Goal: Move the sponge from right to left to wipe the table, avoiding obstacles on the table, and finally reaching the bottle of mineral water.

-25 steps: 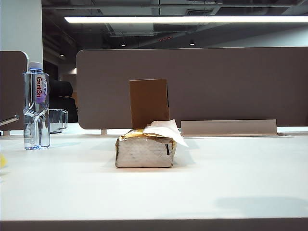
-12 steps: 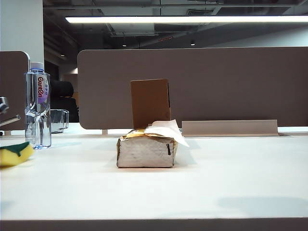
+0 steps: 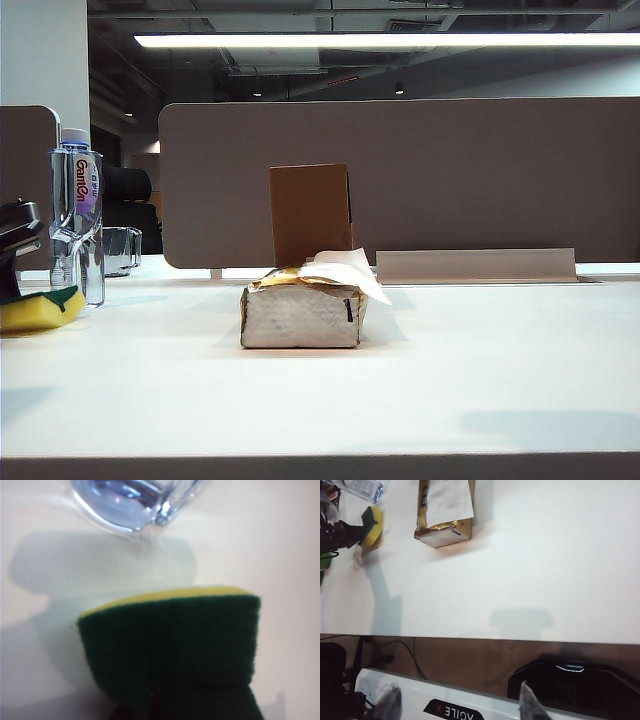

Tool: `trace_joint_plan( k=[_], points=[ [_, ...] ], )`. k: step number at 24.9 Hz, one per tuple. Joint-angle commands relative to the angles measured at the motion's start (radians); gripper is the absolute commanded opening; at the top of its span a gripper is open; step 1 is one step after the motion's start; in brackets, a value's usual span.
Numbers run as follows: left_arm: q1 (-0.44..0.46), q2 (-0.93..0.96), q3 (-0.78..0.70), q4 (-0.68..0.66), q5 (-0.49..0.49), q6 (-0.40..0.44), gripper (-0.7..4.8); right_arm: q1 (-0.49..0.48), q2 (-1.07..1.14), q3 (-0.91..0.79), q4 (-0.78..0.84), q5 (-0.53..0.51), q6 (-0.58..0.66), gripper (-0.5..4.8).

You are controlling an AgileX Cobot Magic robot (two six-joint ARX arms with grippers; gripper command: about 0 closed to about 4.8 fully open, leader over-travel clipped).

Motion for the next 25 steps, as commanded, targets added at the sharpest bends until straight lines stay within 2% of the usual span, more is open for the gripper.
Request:
trace_joint_plan(
  k=[1,3,5,7,9,10,13,14,25],
  points=[
    [0.008,0.023,-0.006,0.005,-0.096,0.003,0.33,0.000,-0.001,0.003,0.006,-0.003,0.005,3.00],
    [0.008,0.022,-0.006,0.004,-0.096,0.003,0.52,0.000,-0.001,0.003,0.006,-0.003,0.013,3.00],
    [0.008,0.022,-0.006,0.005,-0.096,0.003,1.38,0.000,-0.001,0.003,0.006,-0.003,0.016,3.00],
    [0.008,0.022,-0.006,0.005,-0.095,0.003,1.92,0.000,-0.001,0.003,0.006,-0.003,0.016,2.99],
    [0.008,0.022,-0.006,0.002,-0.078,0.003,1.94,0.000,-0.001,0.003,0.006,-0.003,0.016,2.92],
    [0.008,0.022,-0.006,0.001,-0.045,0.002,2.15,0.000,-0.001,0.003,0.006,-0.003,0.016,2.92],
    [0.008,0.020,-0.006,-0.004,-0.028,-0.008,3.36,0.000,-0.001,0.003,0.006,-0.003,0.016,2.92],
    [0.008,0.018,-0.006,-0.011,-0.028,-0.008,3.50,0.000,-0.001,0.003,0.006,-0.003,0.016,2.92],
    [0.009,-0.092,-0.006,-0.045,-0.008,-0.002,3.50,0.000,-0.001,0.003,-0.004,-0.003,0.015,2.92]
  ],
)
